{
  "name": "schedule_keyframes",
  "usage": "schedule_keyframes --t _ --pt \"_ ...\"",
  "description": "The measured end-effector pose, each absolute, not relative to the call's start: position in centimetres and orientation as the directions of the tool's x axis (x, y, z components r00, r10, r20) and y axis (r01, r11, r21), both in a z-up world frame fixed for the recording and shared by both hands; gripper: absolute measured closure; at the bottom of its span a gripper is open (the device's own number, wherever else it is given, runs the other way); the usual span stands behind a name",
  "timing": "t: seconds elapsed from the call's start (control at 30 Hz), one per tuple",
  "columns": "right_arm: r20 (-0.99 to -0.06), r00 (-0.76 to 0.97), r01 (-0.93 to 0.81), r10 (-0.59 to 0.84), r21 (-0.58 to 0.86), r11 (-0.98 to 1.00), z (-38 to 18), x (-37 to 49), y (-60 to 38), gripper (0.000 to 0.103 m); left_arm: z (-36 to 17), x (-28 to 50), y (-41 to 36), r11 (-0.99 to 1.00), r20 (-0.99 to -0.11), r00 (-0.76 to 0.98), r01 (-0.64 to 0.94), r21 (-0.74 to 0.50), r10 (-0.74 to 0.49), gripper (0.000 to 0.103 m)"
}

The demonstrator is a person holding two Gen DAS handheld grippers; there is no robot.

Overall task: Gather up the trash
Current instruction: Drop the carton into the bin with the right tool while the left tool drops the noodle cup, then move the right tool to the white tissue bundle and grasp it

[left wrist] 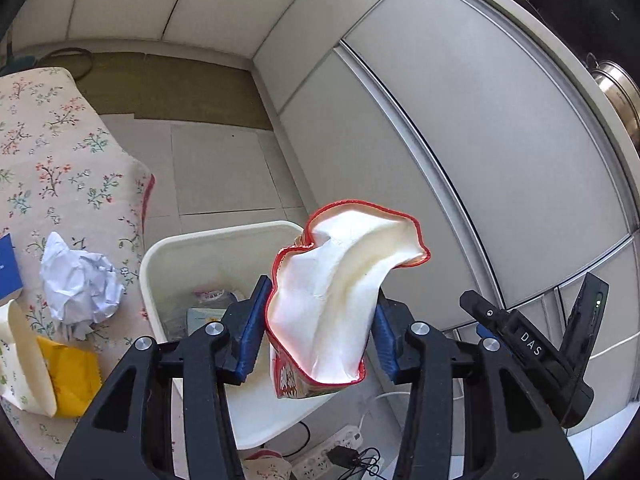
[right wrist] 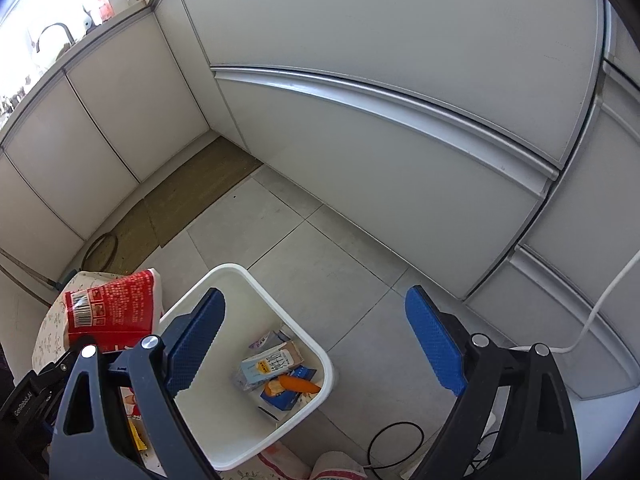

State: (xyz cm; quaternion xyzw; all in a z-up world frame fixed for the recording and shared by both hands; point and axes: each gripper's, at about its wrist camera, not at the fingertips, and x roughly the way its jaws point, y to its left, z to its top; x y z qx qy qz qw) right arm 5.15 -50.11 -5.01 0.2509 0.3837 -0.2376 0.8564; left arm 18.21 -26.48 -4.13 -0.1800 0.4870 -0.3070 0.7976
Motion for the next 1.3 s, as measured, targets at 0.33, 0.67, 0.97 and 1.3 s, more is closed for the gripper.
schedule_keyframes --t 0.33,0.67,0.97,1.3 --pt "-0.768 0.600 0.594 -0.226 0.238 0.769 -4.9 5.2 -49.4 0.014 -4.2 17.6 -27.1 0.808 -0.710 0.390 0.335 -0.484 -0.587 0.028" --pt "-0.737 0.624 0.535 -0.260 0.160 0.829 -4.2 6.5 -43.5 0.012 -2.2 16.3 -22.5 0.932 -0.728 0.581 0.235 -0.277 -0.363 0.014" --pt "-0.688 0.672 0.433 -0.273 0.067 0.899 -3.4 8.6 -36.7 0.011 -1.6 15.7 -16.4 0.972 -0.733 0.638 0.128 -0.199 -0.234 0.011" --pt "-0.665 0.714 0.278 -0.220 -0.019 0.960 -3.4 11.9 -27.7 0.011 -2.2 15.9 -7.5 0.985 -0.759 0.640 -0.020 -0.173 -0.120 0.010"
